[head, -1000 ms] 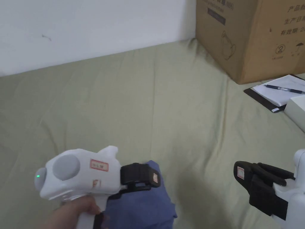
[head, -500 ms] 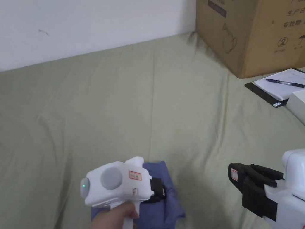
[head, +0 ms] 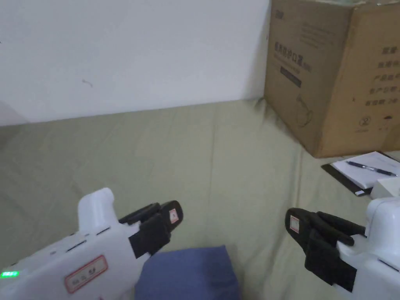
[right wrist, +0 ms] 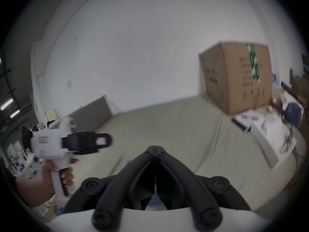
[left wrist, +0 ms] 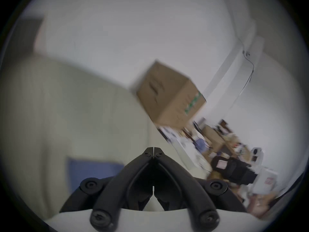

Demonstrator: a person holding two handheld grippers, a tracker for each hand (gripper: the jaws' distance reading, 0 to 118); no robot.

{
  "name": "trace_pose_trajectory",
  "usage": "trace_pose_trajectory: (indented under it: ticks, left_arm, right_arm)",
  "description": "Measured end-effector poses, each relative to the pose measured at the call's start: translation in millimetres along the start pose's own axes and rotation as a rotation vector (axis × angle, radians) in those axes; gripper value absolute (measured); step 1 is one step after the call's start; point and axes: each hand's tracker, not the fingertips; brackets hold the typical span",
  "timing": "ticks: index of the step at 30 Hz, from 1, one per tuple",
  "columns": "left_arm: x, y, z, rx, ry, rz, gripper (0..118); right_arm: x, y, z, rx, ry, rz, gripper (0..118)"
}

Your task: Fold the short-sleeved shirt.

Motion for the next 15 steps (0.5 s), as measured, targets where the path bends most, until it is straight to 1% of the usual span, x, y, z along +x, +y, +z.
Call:
trace_pose_trajectory:
  ticks: [2,3,4,5,7,9,10,11,12,14,15]
  left_arm:
    - [16,12,38,0.162,0.165,-0.125,0]
    - [21,15,50,0.218,0.289,-0.196,0]
    - [29,16,61,0.264,0.412,-0.268,0]
    - [34,15,69,0.299,0.483,-0.335,0]
    - [36,8,84,0.399,0.552,-0.443,0]
    - [35,4,96,0.427,0.556,-0.477,0]
    - [31,1,99,0.425,0.549,-0.462,0]
    - [26,-2,100,0.427,0.550,-0.451,0]
    - [19,-9,99,0.450,0.566,-0.445,0]
    - [8,-28,96,0.500,0.629,-0.482,0]
    - [3,-35,94,0.499,0.636,-0.475,0]
  right_arm:
    - [-17,13,11,0.143,-0.019,0.047,0]
    - [-25,17,18,0.223,-0.024,0.076,0]
    - [-34,22,24,0.287,-0.055,0.111,0]
    - [-41,24,27,0.332,-0.092,0.138,0]
    - [-54,24,30,0.419,-0.180,0.210,0]
    - [-60,19,27,0.453,-0.274,0.224,0]
    - [-59,15,24,0.458,-0.293,0.225,0]
    - [-58,10,23,0.454,-0.286,0.228,0]
    - [-56,0,20,0.456,-0.294,0.254,0]
    - [-50,-19,11,0.446,-0.363,0.322,0]
    - [-48,-28,8,0.418,-0.384,0.356,0]
